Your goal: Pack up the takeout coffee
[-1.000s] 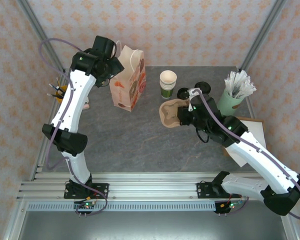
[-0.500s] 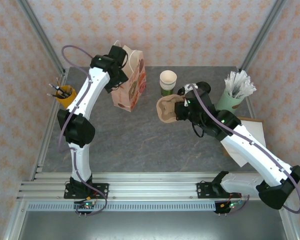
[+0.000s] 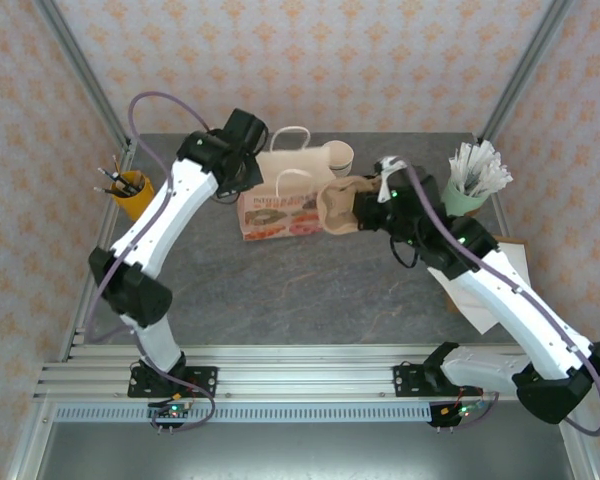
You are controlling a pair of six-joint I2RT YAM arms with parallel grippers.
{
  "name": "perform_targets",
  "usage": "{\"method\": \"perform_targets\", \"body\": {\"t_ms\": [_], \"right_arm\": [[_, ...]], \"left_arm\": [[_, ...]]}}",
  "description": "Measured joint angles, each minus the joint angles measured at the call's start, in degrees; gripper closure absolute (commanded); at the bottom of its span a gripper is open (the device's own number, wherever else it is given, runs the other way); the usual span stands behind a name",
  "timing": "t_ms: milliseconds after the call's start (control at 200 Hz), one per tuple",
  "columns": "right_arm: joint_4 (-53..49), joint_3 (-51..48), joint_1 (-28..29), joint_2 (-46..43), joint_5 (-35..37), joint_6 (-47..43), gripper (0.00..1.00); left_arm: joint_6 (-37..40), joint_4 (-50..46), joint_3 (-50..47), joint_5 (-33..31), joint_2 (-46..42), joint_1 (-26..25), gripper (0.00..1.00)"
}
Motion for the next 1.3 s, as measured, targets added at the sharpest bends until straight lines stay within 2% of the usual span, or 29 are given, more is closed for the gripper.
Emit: {"method": "perform_targets", "body": {"t_ms": [175, 255, 385, 460, 535, 570, 696, 806, 866, 1001, 1156, 1251, 1301], "right_arm": [[-5.40, 6.23, -9.33, -0.74, -3.76, 2.73, 0.92], [-7.10, 8.87, -11.65, -0.44, -6.93, 3.34, 0.92], [-7.50, 9.55, -11.89, -0.37, -12.04, 4.92, 0.92], [-7.61, 9.25, -11.91, -0.42, -13.81, 5.99, 0.92], [-7.52, 7.67, -11.89, -1.11, -14.78, 6.58, 0.92], [-7.50, 6.62, -11.89, -1.68, -15.04, 6.80, 0.92], [-7.48, 2.84, -11.93, -4.04, -15.32, 6.95, 0.92], [-7.39, 1.95, -11.93, -5.22, -15.65, 6.95, 0.92], [-6.99, 1.81, -11.96, -5.64, -15.67, 6.99, 0.92], [-6.08, 1.79, -11.96, -5.86, -15.82, 7.65, 0.92], [-5.92, 1.79, -11.96, -6.10, -15.69, 9.25, 0.92], [-5.97, 1.79, -11.96, -6.71, -15.76, 10.05, 0.91], [-6.01, 1.79, -11.96, -7.17, -15.76, 10.43, 0.92]], "left_arm": [[-3.78, 0.22, -9.42, -0.15, -8.85, -8.68, 0.80], [-6.38, 0.83, -11.98, 0.63, -9.64, -10.54, 0.65], [-7.58, 2.12, -14.32, 2.97, -9.81, -11.43, 0.43], [-4.39, 2.97, -14.53, 3.48, -11.30, -11.47, 0.25], [3.56, 4.52, -14.53, 3.89, -15.45, -11.41, 0.07], [8.22, 5.92, -14.62, 4.52, -18.32, -11.10, 0.03], [25.92, 11.67, -15.08, 11.67, -27.85, -6.27, 0.04], [40.44, 16.85, -15.32, 17.81, -29.18, -3.17, 0.10], [47.47, 17.25, -13.03, 22.34, -25.07, -2.64, 0.15], [60.28, 17.33, -3.65, 32.35, -8.50, -2.49, 0.23], [67.95, 15.54, 1.79, 42.18, 4.20, -2.49, 0.33], [71.54, 12.37, 7.21, 47.56, 8.33, -2.51, 0.33], [73.22, 10.32, 10.27, 50.36, 9.64, -2.51, 0.27]]}}
